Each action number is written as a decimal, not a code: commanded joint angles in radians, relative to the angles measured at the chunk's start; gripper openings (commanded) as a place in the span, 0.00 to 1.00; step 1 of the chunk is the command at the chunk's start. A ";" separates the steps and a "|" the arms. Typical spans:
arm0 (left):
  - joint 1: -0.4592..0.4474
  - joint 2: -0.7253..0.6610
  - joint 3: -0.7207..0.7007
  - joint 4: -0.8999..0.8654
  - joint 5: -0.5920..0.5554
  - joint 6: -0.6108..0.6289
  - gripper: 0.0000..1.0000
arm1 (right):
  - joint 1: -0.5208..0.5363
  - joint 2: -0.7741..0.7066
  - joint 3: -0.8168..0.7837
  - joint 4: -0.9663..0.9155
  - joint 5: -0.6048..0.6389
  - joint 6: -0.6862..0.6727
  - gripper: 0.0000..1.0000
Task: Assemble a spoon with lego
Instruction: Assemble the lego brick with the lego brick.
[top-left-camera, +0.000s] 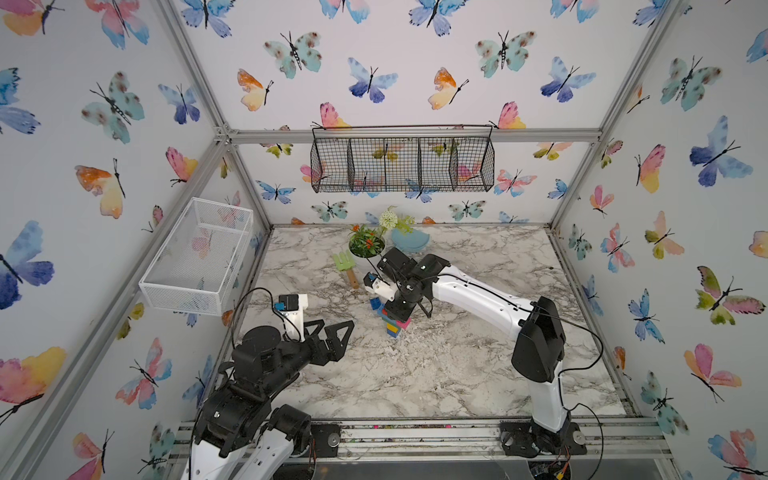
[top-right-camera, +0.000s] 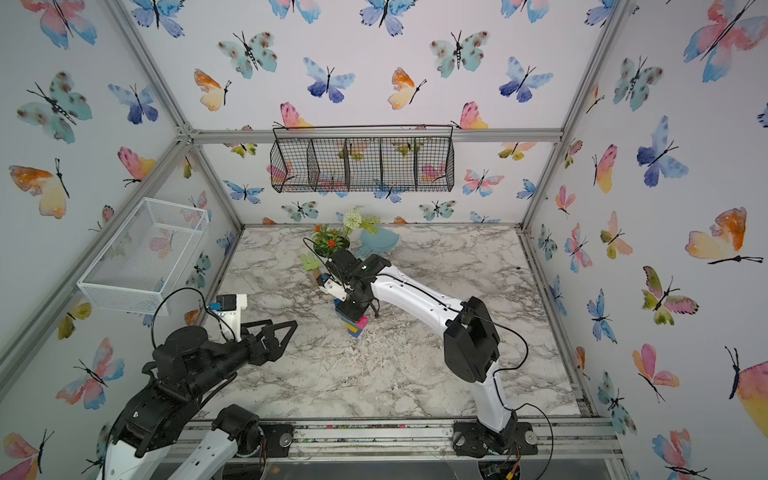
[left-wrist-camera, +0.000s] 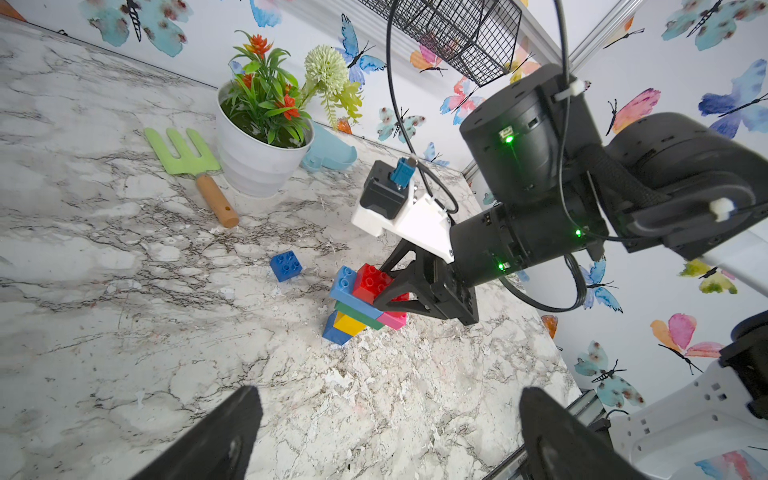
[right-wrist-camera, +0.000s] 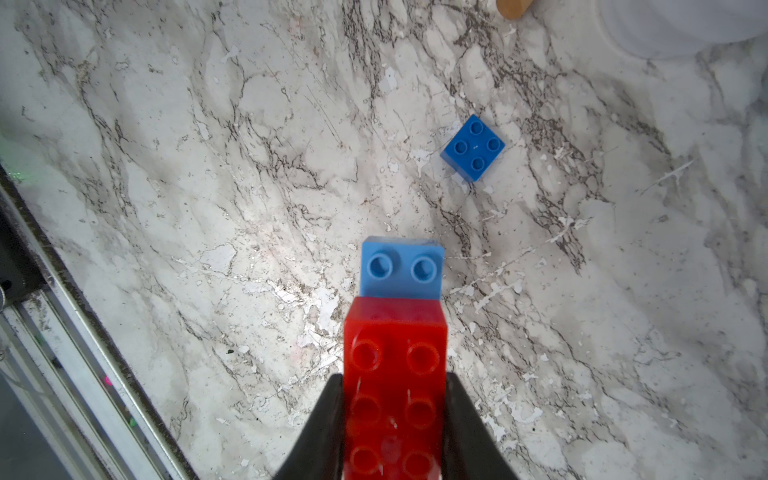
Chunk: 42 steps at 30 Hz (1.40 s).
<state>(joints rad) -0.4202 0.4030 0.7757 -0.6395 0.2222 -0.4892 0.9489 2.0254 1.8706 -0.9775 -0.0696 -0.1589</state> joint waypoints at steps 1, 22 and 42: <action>-0.003 0.000 0.013 -0.013 -0.020 0.026 0.99 | 0.007 0.042 -0.011 -0.026 -0.005 -0.016 0.03; -0.003 0.000 0.015 -0.013 -0.020 0.038 0.99 | 0.007 0.087 -0.078 -0.057 -0.039 0.016 0.02; -0.003 -0.007 0.010 -0.010 -0.019 0.042 0.99 | 0.009 0.183 -0.115 -0.099 -0.076 0.076 0.02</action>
<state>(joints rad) -0.4202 0.4030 0.7757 -0.6495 0.2142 -0.4660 0.9440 2.0586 1.8469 -0.9447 -0.1017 -0.1059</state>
